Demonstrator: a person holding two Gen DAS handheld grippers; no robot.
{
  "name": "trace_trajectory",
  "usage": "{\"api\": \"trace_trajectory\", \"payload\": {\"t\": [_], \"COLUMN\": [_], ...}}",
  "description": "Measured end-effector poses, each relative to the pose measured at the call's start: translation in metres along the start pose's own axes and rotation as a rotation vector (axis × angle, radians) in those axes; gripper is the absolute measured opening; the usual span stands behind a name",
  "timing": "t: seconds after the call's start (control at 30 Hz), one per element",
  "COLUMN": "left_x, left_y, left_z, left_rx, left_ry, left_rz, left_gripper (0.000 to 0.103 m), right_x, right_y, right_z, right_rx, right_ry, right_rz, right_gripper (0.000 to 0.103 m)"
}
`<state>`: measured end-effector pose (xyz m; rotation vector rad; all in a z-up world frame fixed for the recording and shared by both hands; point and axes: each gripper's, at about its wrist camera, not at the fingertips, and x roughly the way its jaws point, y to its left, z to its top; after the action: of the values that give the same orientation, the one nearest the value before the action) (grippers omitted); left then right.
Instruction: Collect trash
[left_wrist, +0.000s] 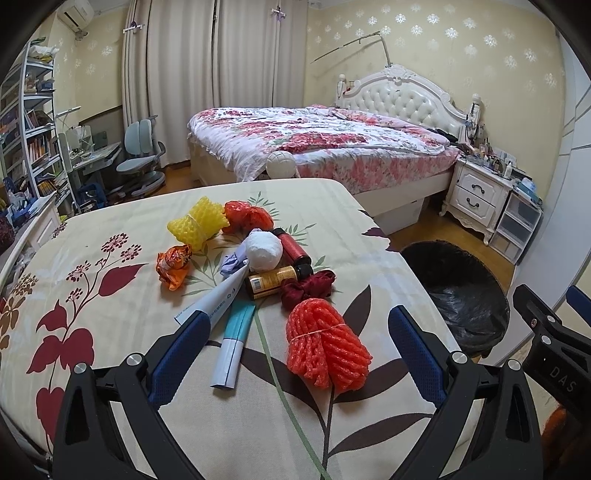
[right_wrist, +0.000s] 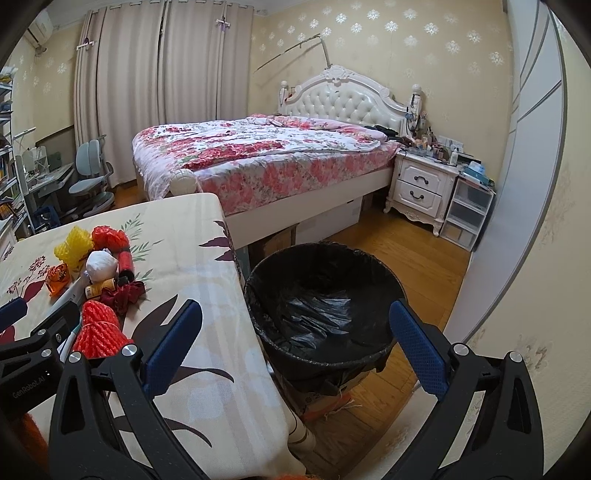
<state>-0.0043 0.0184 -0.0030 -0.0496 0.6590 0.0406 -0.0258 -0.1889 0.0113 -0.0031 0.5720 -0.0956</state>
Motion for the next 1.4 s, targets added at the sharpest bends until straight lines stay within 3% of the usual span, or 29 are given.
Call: {"api": "trace_trajectory", "payload": {"t": [1.4], "left_x": [0.002], "left_y": [0.0], "left_z": [-0.008], "left_rx": [0.004], "left_ry": [0.017], "left_rz": [-0.003], "left_gripper": [0.093], "right_x": [0.004], "right_y": [-0.004], "right_z": [-0.01], "right_rx": [0.009], "right_ry": [0.022], "right_rz": [0.005], "right_gripper": [0.099]}}
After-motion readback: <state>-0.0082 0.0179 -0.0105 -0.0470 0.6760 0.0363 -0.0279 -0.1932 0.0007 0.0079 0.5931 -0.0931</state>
